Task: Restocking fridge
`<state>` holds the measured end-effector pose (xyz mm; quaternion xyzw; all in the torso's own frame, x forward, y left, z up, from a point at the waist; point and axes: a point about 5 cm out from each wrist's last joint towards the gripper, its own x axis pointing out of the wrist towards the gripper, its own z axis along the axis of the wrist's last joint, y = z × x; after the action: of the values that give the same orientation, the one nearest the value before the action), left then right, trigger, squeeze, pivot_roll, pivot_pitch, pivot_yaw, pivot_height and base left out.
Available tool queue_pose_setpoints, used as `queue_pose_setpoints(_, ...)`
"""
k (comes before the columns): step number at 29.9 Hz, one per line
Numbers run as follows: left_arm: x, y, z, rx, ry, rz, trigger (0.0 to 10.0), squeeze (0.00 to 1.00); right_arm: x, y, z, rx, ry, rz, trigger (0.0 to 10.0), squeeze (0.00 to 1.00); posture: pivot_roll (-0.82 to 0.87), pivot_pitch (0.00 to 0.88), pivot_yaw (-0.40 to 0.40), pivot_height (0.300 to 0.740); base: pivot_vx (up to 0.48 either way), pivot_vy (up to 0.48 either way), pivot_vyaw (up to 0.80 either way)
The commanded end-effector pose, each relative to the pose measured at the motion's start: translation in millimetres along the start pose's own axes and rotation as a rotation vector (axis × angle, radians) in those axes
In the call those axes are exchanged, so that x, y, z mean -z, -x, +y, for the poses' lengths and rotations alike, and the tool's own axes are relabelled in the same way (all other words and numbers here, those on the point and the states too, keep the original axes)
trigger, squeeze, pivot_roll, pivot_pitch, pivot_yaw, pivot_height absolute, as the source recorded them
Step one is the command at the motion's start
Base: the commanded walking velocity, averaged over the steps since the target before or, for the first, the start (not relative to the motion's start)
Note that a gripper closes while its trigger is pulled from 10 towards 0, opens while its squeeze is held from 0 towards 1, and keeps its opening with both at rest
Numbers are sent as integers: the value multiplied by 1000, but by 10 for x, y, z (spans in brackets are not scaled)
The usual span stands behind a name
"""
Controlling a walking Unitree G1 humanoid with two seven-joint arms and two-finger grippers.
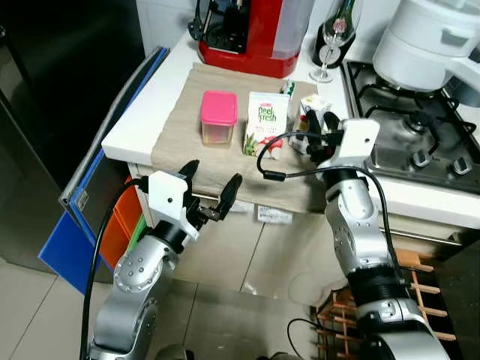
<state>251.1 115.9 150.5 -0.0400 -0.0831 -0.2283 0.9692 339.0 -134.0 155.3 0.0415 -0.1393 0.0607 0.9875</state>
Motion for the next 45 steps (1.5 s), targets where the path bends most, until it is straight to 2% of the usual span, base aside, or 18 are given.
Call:
queue_pose_setpoints(1, -12, -21, -17, 14, -11, -9, 10000, 0, -37, 19, -35, 14, 5, -9, 0, 0, 54, 41, -73, 740, 0, 0, 0)
queue_pose_setpoints(3, -12, -20, -13, 14, -12, -11, 10000, 0, -28, 119, -16, 6, 11, 2, 0, 0, 48, 43, -76, 740, 0, 0, 0)
queue_pose_setpoints(5, -15, -21, -12, 14, -12, -11, 10000, 0, -60, 145, -21, 7, 30, -7, 0, 0, 45, 45, -75, 740, 0, 0, 0)
queue_pose_setpoints(6, -17, -21, -13, 14, -12, -12, 10000, 0, -81, 152, -28, 9, 40, -11, 5490, 0, 45, 45, -75, 740, 0, 0, 0)
queue_pose_setpoints(7, -19, -21, -14, 14, -13, -12, 10000, 0, -101, 158, -33, 8, 42, -12, 10000, 0, 45, 45, -75, 740, 0, 0, 0)
queue_pose_setpoints(11, -26, -19, -20, 15, -12, -13, 10000, 0, -142, 191, -28, -33, 33, 8, 10000, 0, 42, 48, -74, 740, 0, 0, 0)
queue_pose_setpoints(12, -28, -21, -19, 15, -14, -12, 10000, 0, -158, 209, -46, -53, 32, 11, 10000, 1000, 38, 51, -75, 740, 0, 0, 0)
queue_pose_setpoints(16, -29, -30, -14, 13, -17, -12, 10000, 0, -212, 255, -141, -82, 42, 22, 10000, 1000, 34, 51, -77, 740, 0, 0, 0)
queue_pose_setpoints(17, -29, -35, -13, 11, -16, -13, 10000, 0, -264, 253, -248, -67, 58, 18, 10000, 1000, 27, 51, -76, 740, 0, 0, 0)
queue_pose_setpoints(19, -29, -39, -18, 11, -14, -13, 10000, 0, -322, 227, -336, -44, 63, -1, 10000, 1000, 27, 51, -76, 740, 0, 0, 0)
queue_pose_setpoints(23, -36, -59, -30, 14, -11, -19, 10000, 0, -432, 135, -385, -24, 56, -29, 10000, 1000, 22, 48, -74, 740, 0, 0, 0)
queue_pose_setpoints(30, -44, -83, -20, 14, -13, -23, 10000, 0, -396, 106, -339, -28, -47, 24, 10000, 1000, 21, 43, -75, 740, 0, 0, 0)
queue_pose_setpoints(33, -29, -84, -28, 13, -9, -17, 10000, 0, -288, 111, -306, -16, -80, 78, 10000, 1000, 20, 42, -75, 740, 0, 0, 0)
queue_pose_setpoints(37, -24, -86, -29, 13, -10, -15, 10000, 0, -200, 117, -240, -13, -119, 121, 10000, 1000, 20, 44, -75, 740, 0, 0, 0)
queue_pose_setpoints(38, -26, -87, -20, 11, -12, -15, 10000, 0, -205, 117, -168, -42, -135, 130, 10000, 1000, 24, 45, -76, 740, 0, 0, 0)
queue_pose_setpoints(45, -30, -104, -22, 4, -15, -18, 10000, 0, -194, 184, -17, -91, -147, 149, 10000, 1000, 45, 38, -82, 740, 0, 0, 0)
